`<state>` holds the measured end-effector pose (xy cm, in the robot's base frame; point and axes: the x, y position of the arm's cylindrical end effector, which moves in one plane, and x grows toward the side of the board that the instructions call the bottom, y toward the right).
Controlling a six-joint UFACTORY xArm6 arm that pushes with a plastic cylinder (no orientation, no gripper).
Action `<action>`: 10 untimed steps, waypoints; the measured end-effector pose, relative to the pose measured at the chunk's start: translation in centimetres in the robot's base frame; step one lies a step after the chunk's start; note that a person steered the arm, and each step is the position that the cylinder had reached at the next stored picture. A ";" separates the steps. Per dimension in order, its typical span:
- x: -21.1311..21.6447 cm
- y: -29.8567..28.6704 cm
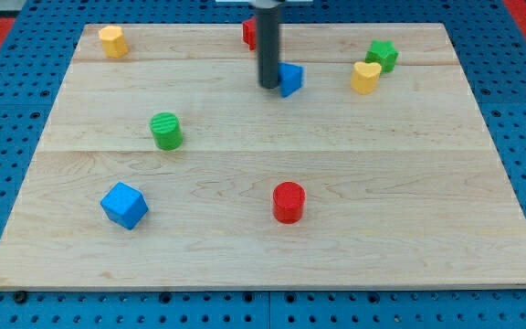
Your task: Move the blue triangle to the top right
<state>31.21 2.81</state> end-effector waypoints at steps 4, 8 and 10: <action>-4.3 5.8; -6.3 13.1; -3.5 18.3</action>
